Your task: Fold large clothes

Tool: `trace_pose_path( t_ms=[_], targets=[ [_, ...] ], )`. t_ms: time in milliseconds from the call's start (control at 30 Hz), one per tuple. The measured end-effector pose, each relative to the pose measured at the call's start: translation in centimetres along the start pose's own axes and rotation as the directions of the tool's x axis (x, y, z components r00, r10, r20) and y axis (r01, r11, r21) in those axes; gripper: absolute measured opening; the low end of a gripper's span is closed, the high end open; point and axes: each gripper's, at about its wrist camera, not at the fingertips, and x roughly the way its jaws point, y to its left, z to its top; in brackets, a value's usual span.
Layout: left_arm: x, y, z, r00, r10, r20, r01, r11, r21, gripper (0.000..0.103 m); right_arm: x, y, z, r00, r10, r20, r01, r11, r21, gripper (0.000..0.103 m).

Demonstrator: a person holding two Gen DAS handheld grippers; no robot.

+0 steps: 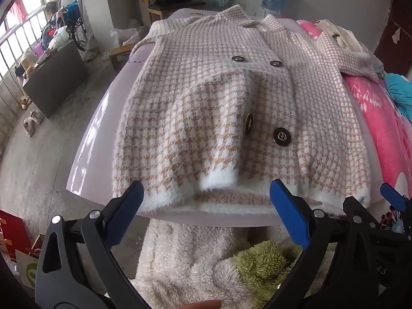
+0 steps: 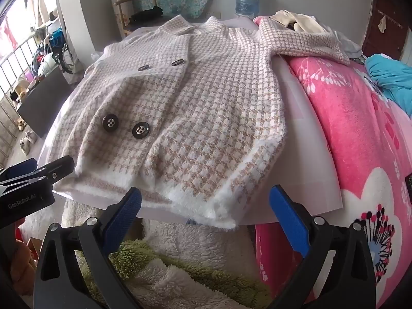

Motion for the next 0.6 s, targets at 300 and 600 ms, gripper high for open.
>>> trace_pose_path(
  t_ms=[300, 600],
  targets=[
    [-0.09, -0.17, 0.07, 1.000, 0.001, 0.002, -0.001, 1.000, 0.001, 0.095, -0.43, 0.07, 0.07, 1.000, -0.005, 0.008, 0.005, 1.000, -0.006, 0.097],
    [-0.05, 0.03, 0.00, 1.000, -0.008, 0.008, 0.008, 1.000, -0.005, 0.095, -0.57, 0.05, 0.12, 1.000, -0.007, 0.012, 0.007, 1.000, -0.007, 0.097]
  ],
)
